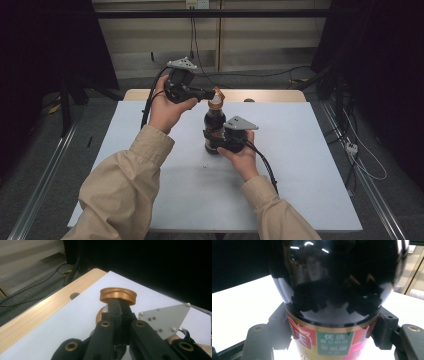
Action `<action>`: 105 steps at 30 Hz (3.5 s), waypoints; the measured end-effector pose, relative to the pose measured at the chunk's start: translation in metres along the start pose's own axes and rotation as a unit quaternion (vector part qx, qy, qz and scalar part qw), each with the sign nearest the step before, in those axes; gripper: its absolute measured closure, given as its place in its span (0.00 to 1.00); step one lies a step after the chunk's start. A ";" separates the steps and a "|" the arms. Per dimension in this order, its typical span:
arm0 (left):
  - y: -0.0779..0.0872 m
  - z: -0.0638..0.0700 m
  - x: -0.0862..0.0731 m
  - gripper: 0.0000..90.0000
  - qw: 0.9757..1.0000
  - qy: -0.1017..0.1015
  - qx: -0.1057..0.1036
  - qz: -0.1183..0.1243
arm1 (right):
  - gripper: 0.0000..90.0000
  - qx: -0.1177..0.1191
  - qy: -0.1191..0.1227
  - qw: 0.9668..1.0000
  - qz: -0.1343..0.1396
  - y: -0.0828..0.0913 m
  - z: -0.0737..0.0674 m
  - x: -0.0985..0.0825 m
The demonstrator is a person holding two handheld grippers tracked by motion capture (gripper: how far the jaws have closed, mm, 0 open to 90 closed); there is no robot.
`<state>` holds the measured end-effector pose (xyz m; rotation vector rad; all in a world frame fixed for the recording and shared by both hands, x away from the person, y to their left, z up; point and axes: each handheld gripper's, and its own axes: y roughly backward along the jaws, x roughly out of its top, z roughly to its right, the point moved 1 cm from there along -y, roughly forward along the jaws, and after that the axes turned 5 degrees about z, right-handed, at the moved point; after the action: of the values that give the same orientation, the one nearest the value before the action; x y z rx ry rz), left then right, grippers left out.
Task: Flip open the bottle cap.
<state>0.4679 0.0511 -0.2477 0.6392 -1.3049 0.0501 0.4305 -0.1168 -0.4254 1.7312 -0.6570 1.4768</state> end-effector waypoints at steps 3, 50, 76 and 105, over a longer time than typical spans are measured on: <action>-0.001 0.000 0.000 1.00 1.000 -0.002 0.000 -0.003 | 0.34 0.000 0.000 1.000 0.000 0.000 0.000 0.000; 0.019 -0.004 -0.013 0.84 1.000 0.013 -0.011 0.017 | 0.32 -0.008 -0.002 1.000 -0.005 0.001 -0.002 0.000; 0.047 -0.013 -0.074 0.36 0.998 0.043 -0.014 0.039 | 0.17 0.039 -0.035 0.998 -0.046 0.050 0.007 0.007; 0.065 -0.007 -0.156 0.22 0.997 0.064 -0.018 0.026 | 0.18 0.052 -0.014 0.997 -0.056 0.102 0.012 -0.011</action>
<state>0.4044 0.1571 -0.3628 0.5634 -1.1949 0.1081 0.3559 -0.1869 -0.4150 1.8390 -0.4958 1.4335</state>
